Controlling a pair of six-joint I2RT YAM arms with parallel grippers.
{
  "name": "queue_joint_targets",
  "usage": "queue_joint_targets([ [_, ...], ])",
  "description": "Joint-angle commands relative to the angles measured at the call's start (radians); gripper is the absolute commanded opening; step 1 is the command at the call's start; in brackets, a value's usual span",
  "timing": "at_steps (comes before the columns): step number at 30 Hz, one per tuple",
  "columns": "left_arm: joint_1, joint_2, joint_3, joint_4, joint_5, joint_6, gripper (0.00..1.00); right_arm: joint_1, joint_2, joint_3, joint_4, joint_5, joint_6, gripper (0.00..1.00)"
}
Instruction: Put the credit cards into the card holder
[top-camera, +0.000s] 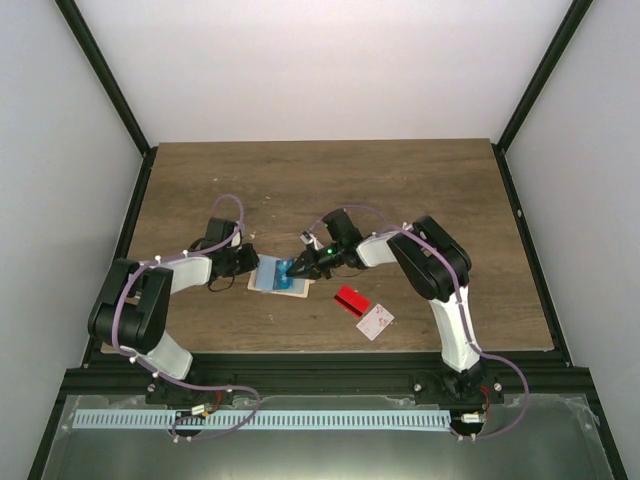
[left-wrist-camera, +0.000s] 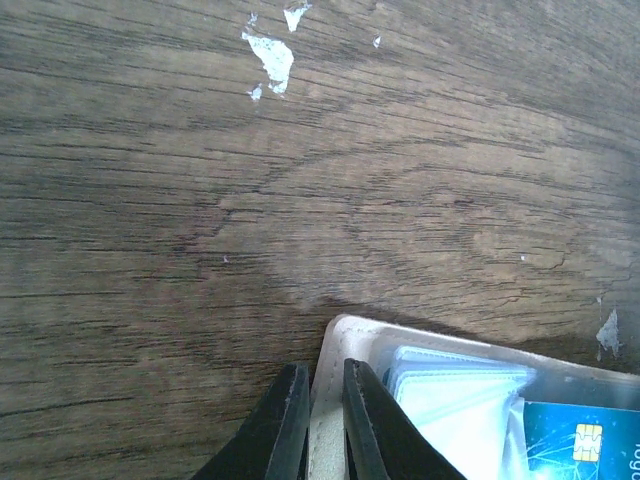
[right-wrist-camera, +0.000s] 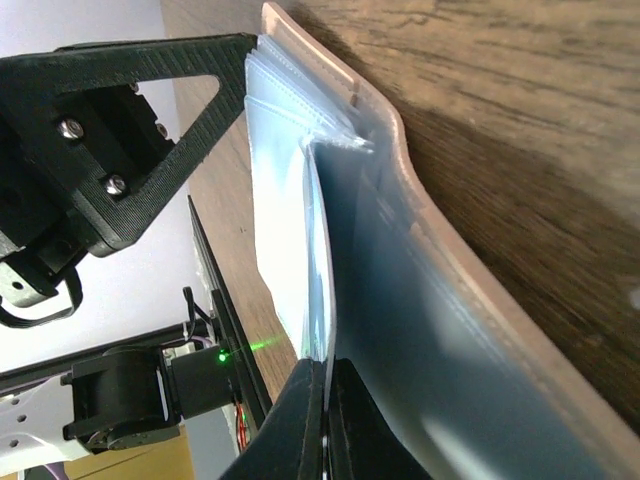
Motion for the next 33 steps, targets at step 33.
queue_joint_targets([
  [33, -0.033, 0.053, -0.031, -0.089, 0.02, -0.006, 0.13, 0.028, 0.147, 0.1, 0.155, -0.075, 0.196, 0.01],
])
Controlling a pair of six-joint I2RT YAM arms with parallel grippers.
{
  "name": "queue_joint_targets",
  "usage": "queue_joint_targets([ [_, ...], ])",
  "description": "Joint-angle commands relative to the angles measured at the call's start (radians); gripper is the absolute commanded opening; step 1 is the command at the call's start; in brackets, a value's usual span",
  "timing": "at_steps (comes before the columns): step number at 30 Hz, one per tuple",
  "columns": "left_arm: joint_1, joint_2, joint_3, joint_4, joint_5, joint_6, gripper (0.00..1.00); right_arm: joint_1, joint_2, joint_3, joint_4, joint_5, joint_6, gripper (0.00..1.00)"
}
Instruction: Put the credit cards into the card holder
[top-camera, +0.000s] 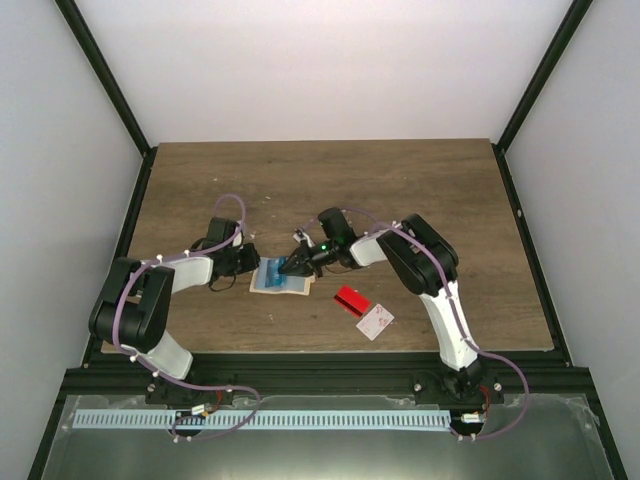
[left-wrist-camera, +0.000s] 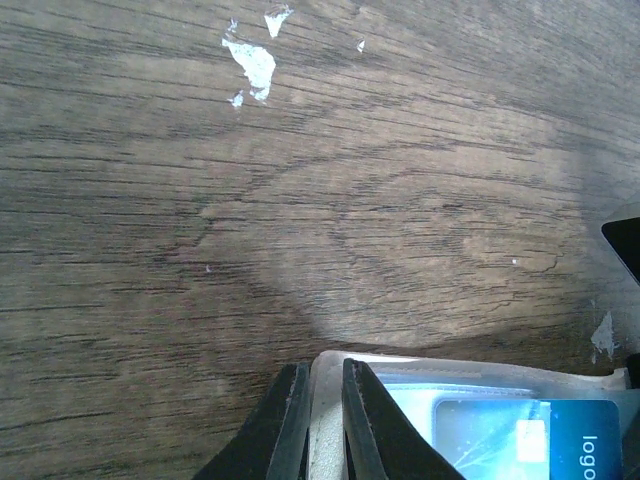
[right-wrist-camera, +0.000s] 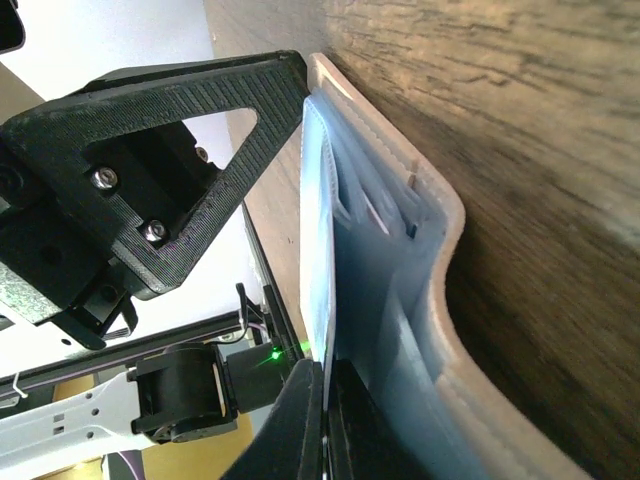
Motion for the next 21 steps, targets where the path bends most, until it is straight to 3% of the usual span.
queue_joint_targets([
  [1, -0.023, 0.043, -0.033, -0.106, 0.019, -0.007, 0.13, 0.027, 0.041, 0.028, 0.005, 0.037, 0.017, 0.01],
  [4, -0.022, 0.038, -0.036, -0.104, 0.013, -0.01, 0.13, 0.047, 0.028, 0.031, -0.035, 0.058, -0.01, 0.03],
  [14, -0.023, 0.029, -0.038, -0.099, 0.0, -0.013, 0.12, 0.051, -0.117, 0.069, -0.421, 0.291, -0.279, 0.34],
  [21, -0.023, 0.024, -0.04, -0.098, -0.003, -0.015, 0.12, 0.052, -0.197, 0.074, -0.565, 0.395, -0.369, 0.57],
])
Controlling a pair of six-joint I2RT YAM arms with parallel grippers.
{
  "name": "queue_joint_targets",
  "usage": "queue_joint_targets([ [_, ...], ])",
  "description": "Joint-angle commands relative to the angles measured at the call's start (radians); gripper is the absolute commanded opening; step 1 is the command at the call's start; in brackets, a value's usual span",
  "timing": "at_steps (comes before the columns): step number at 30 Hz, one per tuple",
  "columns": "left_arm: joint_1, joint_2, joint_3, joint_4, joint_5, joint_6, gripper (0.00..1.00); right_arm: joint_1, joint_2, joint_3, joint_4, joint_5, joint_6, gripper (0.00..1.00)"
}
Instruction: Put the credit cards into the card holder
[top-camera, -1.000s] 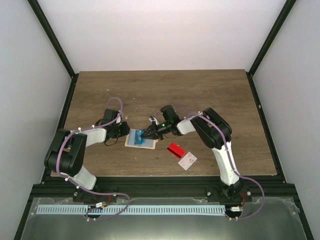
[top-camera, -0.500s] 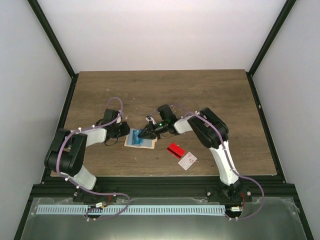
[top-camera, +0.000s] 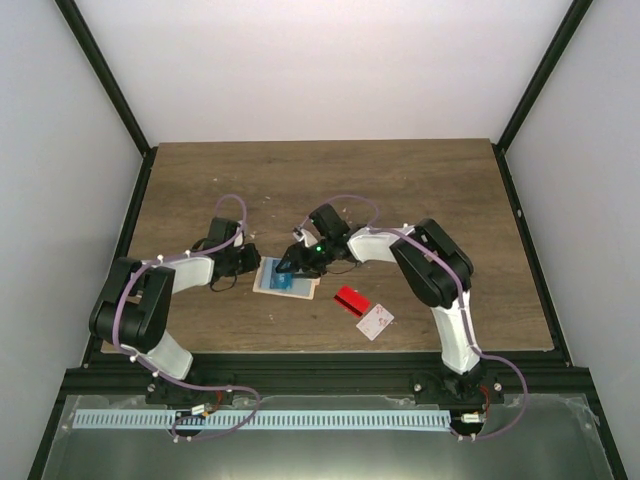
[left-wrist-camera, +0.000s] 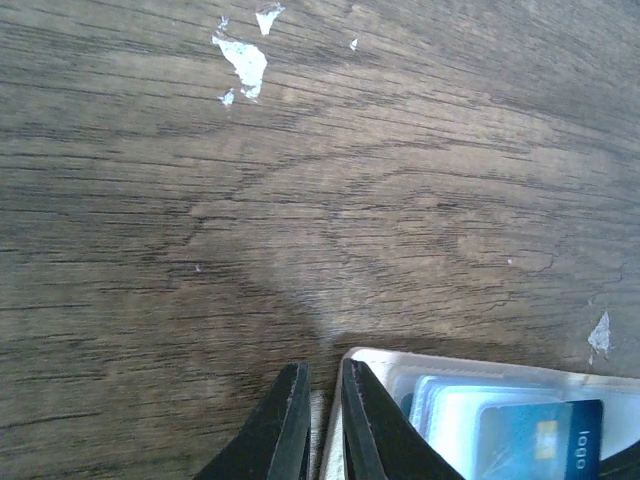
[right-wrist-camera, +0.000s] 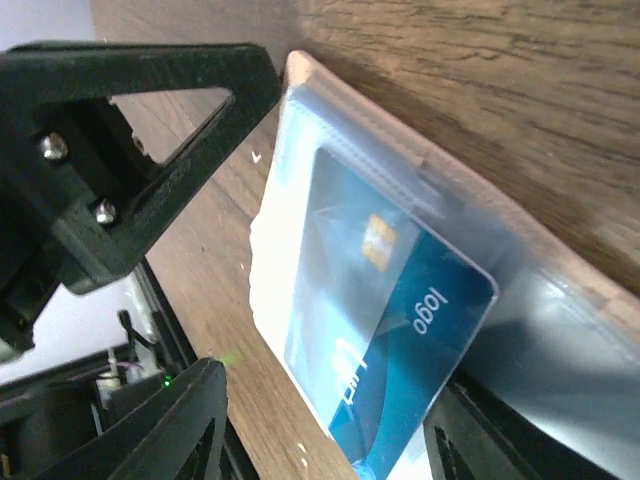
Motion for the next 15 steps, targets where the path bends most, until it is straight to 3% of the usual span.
queue_joint_targets([
  [1, -0.015, 0.023, -0.039, -0.103, 0.006, -0.01, 0.12, 0.004, -0.069, 0.02, -0.162, 0.123, -0.099, 0.59],
  [5, -0.015, 0.014, -0.043, -0.103, 0.006, -0.01, 0.12, 0.004, -0.115, 0.01, -0.206, 0.175, -0.13, 0.63],
  [10, -0.015, 0.002, -0.054, -0.102, 0.012, -0.011, 0.12, 0.012, -0.155, -0.001, -0.242, 0.232, -0.155, 0.61],
  [12, -0.014, -0.006, -0.06, -0.103, 0.015, -0.013, 0.12, 0.02, -0.154, 0.0, -0.243, 0.239, -0.154, 0.54],
  [15, -0.016, -0.031, -0.079, -0.109, 0.014, -0.016, 0.12, 0.038, -0.137, 0.017, -0.25, 0.254, -0.157, 0.36],
])
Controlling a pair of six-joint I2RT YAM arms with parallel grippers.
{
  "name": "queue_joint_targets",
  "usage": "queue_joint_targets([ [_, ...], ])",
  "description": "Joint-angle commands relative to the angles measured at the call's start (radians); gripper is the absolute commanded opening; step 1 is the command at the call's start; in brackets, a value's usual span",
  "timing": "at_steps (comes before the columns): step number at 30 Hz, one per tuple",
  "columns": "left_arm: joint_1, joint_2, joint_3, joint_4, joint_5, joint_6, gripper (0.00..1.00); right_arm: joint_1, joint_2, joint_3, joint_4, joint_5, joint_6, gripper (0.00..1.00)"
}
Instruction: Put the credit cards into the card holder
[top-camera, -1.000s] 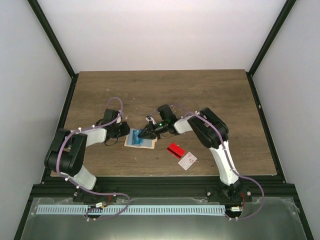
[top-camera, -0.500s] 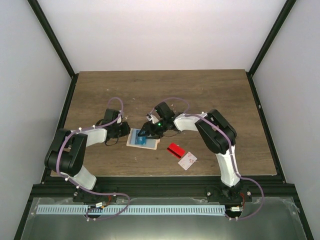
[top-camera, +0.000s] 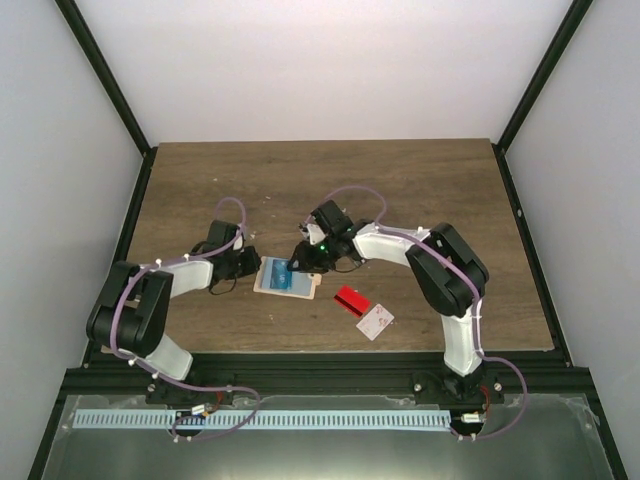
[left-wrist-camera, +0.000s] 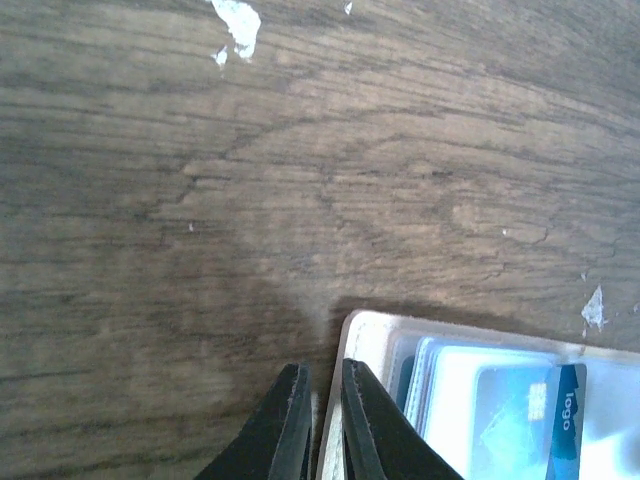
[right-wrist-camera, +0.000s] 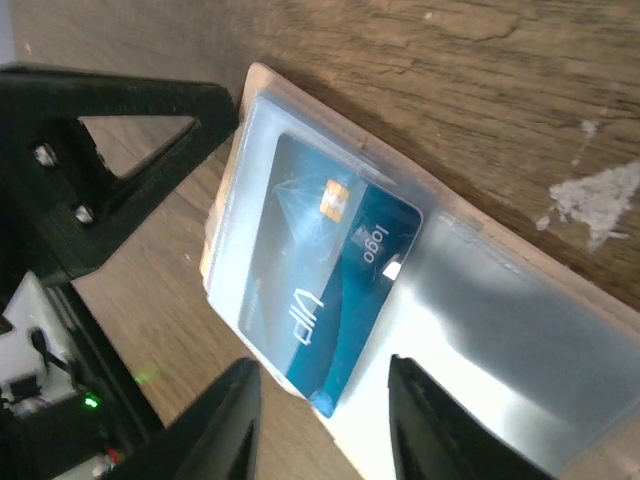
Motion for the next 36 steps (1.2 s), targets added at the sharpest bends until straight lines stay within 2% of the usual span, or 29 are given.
queue_joint_targets([
  [1, -0.011, -0.019, -0.061, -0.111, -0.001, -0.012, 0.12, 0.034, 0.0, 0.028, -0.046, 0.068, -0.025, 0.31],
  [6, -0.011, -0.032, -0.077, -0.118, -0.006, -0.013, 0.12, 0.058, 0.035, 0.068, -0.092, 0.157, -0.031, 0.12],
  [12, -0.014, -0.04, -0.091, -0.111, 0.003, -0.016, 0.12, 0.076, 0.04, 0.074, -0.116, 0.238, -0.024, 0.01],
  [24, -0.037, -0.051, -0.112, -0.099, 0.01, -0.03, 0.11, 0.097, 0.089, 0.111, -0.12, 0.278, -0.012, 0.01],
  [36, -0.071, -0.041, -0.128, -0.063, 0.017, -0.057, 0.1, 0.114, 0.142, 0.181, -0.089, 0.171, -0.002, 0.01],
])
